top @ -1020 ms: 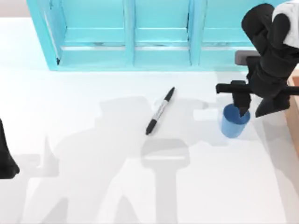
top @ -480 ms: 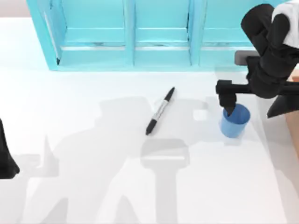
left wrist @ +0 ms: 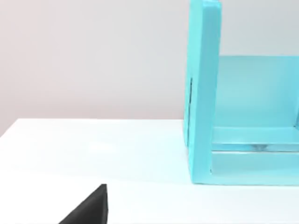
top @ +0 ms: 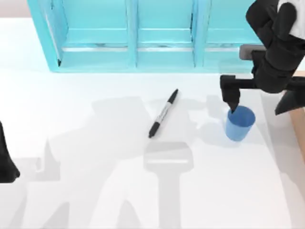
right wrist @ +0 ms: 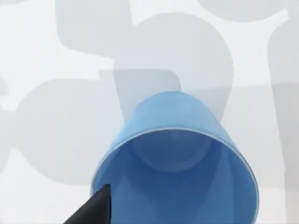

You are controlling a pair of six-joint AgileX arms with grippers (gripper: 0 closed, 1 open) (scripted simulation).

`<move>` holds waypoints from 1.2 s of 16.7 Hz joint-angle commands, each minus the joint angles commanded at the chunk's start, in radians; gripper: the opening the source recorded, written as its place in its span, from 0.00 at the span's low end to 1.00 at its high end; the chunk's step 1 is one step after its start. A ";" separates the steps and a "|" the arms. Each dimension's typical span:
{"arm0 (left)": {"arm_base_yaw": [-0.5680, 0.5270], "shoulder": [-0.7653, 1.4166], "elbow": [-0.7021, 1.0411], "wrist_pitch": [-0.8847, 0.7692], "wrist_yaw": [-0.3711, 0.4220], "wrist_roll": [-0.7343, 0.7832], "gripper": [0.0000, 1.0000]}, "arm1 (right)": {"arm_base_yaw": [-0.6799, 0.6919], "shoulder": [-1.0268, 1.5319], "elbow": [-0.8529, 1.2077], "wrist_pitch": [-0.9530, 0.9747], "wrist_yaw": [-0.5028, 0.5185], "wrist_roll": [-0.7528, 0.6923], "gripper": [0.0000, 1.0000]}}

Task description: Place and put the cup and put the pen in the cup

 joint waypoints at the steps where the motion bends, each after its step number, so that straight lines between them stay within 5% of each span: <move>1: 0.000 0.000 0.000 0.000 0.000 0.000 1.00 | 0.001 0.002 0.045 -0.044 0.000 -0.001 1.00; 10: 0.000 0.000 0.000 0.000 0.000 0.000 1.00 | -0.007 -0.003 0.512 -0.512 -0.001 -0.004 1.00; 20: 0.000 0.000 0.000 0.000 0.000 0.000 1.00 | 0.046 0.063 0.548 -0.461 -0.012 0.108 1.00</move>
